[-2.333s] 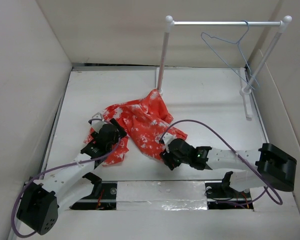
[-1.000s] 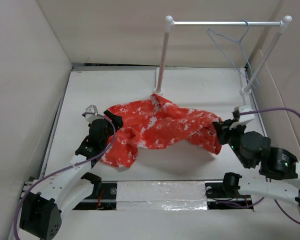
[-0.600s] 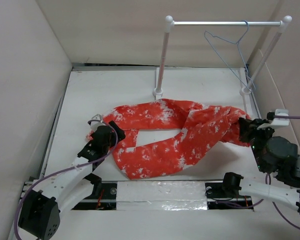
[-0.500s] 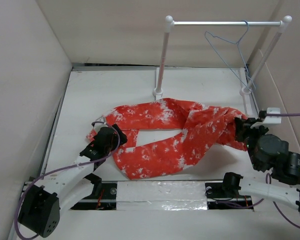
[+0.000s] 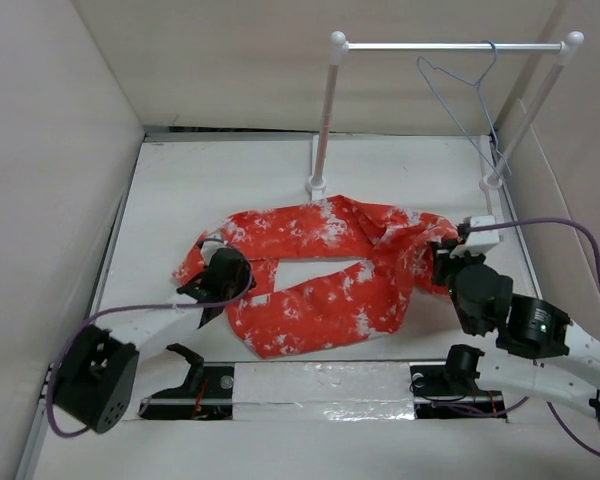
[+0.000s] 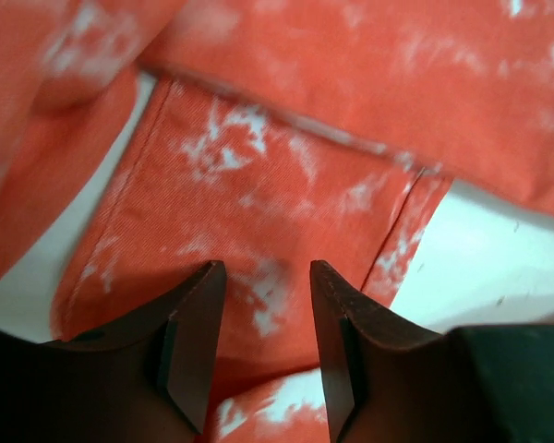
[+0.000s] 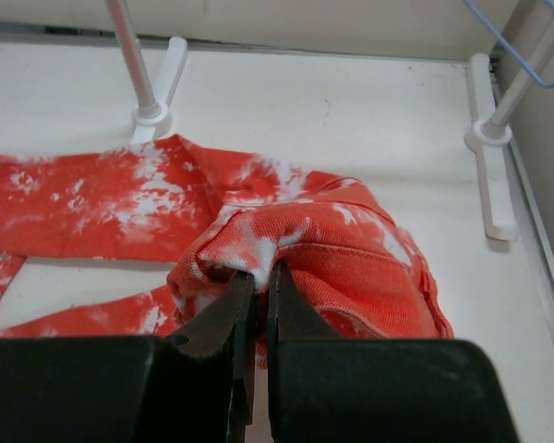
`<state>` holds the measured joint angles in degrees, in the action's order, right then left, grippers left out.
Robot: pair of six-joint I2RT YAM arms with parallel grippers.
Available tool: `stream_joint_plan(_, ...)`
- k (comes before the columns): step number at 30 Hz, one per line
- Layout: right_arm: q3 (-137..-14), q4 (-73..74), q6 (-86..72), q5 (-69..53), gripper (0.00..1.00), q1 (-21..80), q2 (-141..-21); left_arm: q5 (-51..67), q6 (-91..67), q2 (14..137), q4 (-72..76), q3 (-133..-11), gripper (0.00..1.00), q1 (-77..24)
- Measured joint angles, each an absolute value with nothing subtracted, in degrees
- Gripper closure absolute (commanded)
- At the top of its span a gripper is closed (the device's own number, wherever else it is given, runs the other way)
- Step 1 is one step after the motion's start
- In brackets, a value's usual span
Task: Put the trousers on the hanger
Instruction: Flatten out the trousers at the center of the board.
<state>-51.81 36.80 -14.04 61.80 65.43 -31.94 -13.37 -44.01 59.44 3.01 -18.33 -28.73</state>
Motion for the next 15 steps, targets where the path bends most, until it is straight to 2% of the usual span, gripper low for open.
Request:
stream_joint_plan(3, -51.09, 35.07, -13.74, 58.15, 1.0, 63.48, -35.68, -14.98, -43.64, 70.54, 5.85, -24.99, 0.6, -28.84)
stream_joint_plan(7, -50.15, 33.5, -13.74, 54.26, 1.0, 62.74, -38.46, -18.26, -43.05, 85.25, 10.28, -35.77, 0.72, -28.36)
stream_joint_plan(9, -48.82, 32.21, -13.43, 52.69, 1.0, 62.59, -37.76, -18.22, -42.74, 88.64, 11.77, -38.46, 0.73, -27.09)
stream_joint_plan(13, -47.81, 31.64, -13.23, 51.09, 1.0, 62.0, -35.92, -17.21, -42.63, 92.55, 13.15, -42.28, 0.9, -21.63)
stream_joint_plan(15, -47.81, 31.44, -13.28, 50.92, 1.0, 61.54, -35.46, -16.43, -42.57, 95.37, 12.16, -46.63, 0.91, -19.22)
